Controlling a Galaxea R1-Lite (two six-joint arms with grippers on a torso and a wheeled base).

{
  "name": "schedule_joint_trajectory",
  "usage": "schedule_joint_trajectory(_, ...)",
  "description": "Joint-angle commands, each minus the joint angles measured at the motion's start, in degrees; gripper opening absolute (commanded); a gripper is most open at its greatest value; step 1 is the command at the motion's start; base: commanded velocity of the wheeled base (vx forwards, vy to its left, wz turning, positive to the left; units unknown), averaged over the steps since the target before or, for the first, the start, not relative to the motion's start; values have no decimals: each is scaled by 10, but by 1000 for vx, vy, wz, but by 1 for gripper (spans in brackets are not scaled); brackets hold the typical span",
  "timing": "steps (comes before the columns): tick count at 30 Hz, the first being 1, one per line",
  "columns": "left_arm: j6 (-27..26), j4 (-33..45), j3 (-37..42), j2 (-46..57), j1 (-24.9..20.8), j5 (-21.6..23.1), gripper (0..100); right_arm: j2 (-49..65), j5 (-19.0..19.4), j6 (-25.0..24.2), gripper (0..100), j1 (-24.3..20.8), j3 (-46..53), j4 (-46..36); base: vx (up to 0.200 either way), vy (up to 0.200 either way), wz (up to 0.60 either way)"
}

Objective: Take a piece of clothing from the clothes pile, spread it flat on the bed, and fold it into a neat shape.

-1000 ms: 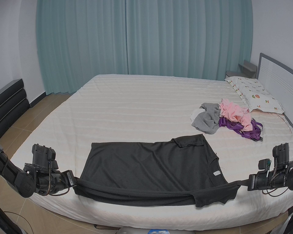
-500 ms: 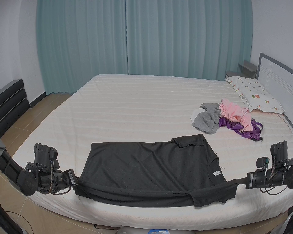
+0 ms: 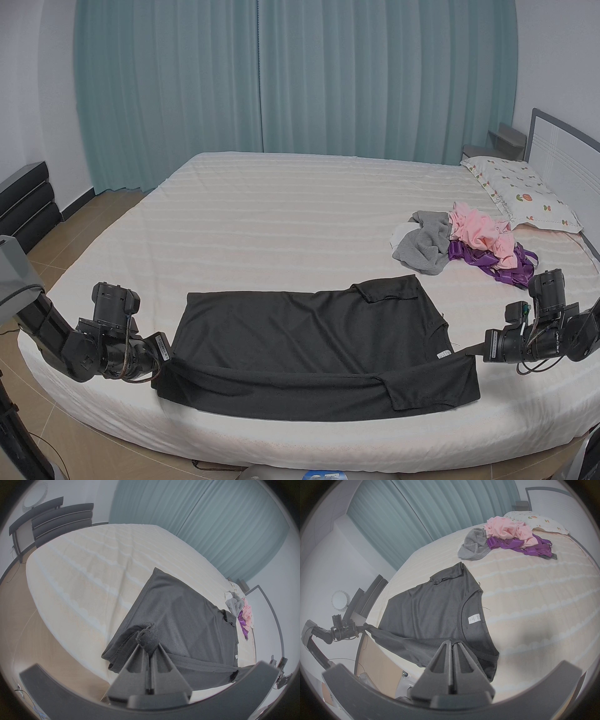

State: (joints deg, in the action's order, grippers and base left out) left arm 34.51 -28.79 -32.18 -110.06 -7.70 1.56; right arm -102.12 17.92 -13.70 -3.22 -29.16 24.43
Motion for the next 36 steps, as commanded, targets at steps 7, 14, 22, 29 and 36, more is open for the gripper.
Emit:
schedule_joint_trajectory(7,0,16,5,37,3,-1,0,28,-1,-1,0,8,19,0,0,0,0)
schedule_joint_trajectory(14,-1,30,6,40,9,-1,0,44,-1,0,0,8,23,0,0,0,0)
schedule_joint_trajectory(22,-1,30,6,36,21,-1,0,34,-1,0,0,8,17,1,0,0,0)
schedule_joint_trajectory(29,-1,29,-3,20,21,-1,0,12,-2,0,0,1,0,0,0,0,0)
schedule_joint_trajectory(36,1,28,-24,-18,21,1,0,-19,-3,0,0,-1,-32,-5,0,0,0)
